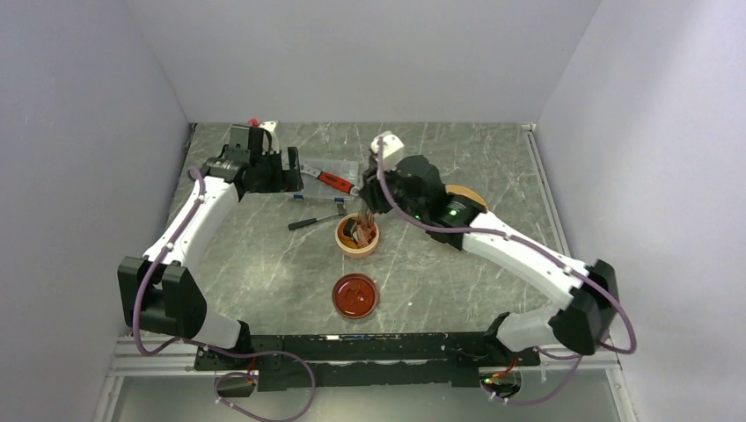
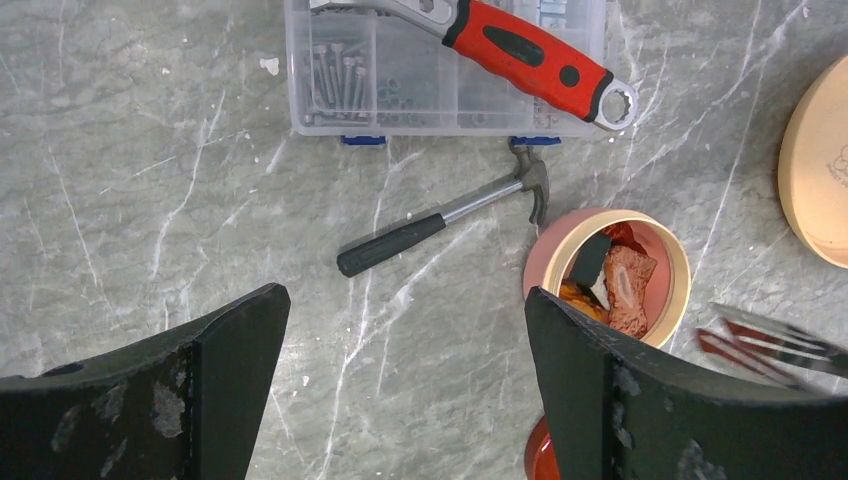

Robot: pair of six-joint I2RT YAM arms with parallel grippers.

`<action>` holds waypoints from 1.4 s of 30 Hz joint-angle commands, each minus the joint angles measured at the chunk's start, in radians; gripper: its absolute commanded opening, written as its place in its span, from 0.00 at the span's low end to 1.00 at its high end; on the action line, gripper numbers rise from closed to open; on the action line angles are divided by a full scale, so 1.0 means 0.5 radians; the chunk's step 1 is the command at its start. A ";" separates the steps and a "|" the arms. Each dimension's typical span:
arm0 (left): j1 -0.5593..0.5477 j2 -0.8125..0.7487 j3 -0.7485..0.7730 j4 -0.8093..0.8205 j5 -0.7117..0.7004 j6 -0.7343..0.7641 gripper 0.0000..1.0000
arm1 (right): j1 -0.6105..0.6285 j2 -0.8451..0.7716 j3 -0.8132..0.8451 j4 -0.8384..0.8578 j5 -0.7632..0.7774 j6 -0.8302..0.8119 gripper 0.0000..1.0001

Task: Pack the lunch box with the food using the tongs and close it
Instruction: Pick up the fake food from the plate.

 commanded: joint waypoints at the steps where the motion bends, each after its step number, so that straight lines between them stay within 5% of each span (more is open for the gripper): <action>1: 0.009 -0.075 -0.007 0.080 -0.010 0.011 0.94 | -0.021 -0.288 0.069 -0.230 0.535 0.167 0.36; 7: 0.009 -0.074 -0.006 0.083 0.002 0.008 0.94 | -0.340 -0.459 0.024 -0.608 0.935 0.447 0.38; 17: 0.009 -0.053 -0.005 0.077 0.002 0.009 0.94 | -0.796 -0.370 -0.103 -0.641 1.248 0.516 0.41; 42: 0.009 -0.043 0.006 0.065 0.005 0.015 0.94 | -0.991 -0.056 -0.303 -0.334 1.449 0.632 0.46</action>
